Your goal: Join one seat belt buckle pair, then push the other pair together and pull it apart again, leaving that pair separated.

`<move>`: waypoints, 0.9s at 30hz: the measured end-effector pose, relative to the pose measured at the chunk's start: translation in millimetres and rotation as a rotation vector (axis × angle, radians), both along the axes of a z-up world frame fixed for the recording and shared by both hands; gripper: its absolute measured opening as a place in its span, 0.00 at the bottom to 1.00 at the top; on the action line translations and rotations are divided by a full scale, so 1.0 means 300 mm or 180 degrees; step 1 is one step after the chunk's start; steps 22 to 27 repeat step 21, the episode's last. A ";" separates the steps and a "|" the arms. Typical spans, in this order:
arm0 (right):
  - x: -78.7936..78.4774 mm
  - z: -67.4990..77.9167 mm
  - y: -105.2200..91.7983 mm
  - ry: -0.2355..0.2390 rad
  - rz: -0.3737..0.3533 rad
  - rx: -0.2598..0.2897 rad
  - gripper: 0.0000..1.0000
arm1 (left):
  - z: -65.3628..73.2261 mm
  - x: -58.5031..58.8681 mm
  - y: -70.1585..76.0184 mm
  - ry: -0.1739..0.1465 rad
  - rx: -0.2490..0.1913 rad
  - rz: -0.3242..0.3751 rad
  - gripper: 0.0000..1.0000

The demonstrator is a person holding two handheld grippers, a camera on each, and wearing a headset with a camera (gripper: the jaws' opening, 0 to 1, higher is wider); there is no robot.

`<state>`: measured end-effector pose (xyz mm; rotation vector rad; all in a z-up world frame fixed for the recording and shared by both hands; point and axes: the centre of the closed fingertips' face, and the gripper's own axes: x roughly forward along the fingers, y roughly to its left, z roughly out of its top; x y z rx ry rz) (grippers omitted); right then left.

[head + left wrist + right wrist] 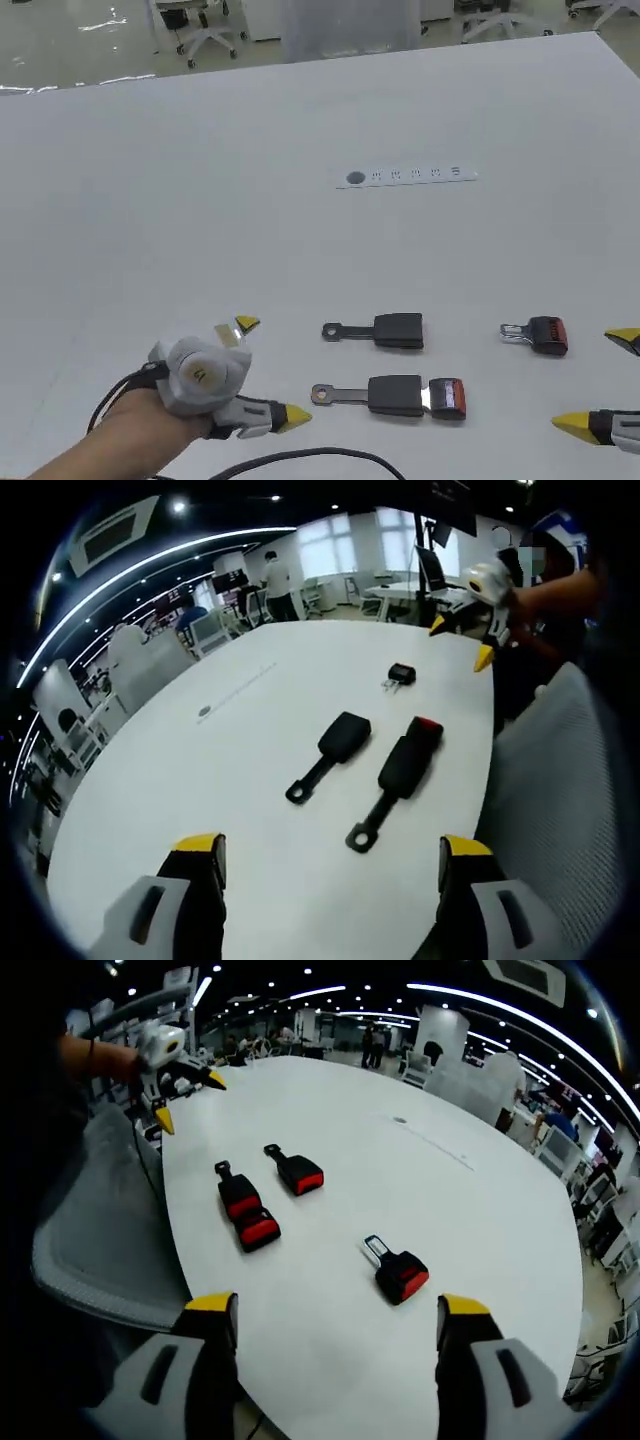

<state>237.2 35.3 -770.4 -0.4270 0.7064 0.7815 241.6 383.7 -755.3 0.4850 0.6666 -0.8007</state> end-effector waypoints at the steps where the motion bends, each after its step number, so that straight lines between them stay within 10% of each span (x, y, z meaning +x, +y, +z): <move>1: -0.002 0.000 -0.005 0.0001 -0.0017 0.0012 0.84 | 0.001 -0.014 0.012 0.0008 -0.0022 0.0041 0.92; 6: -0.002 0.019 -0.018 -0.0044 -0.0184 0.0145 1.00 | 0.008 -0.042 0.052 -0.0035 -0.0077 0.0244 1.00; 27: -0.011 0.106 0.030 -0.0196 -0.0266 0.0344 1.00 | 0.066 -0.093 0.055 -0.0219 -0.0377 0.0412 1.00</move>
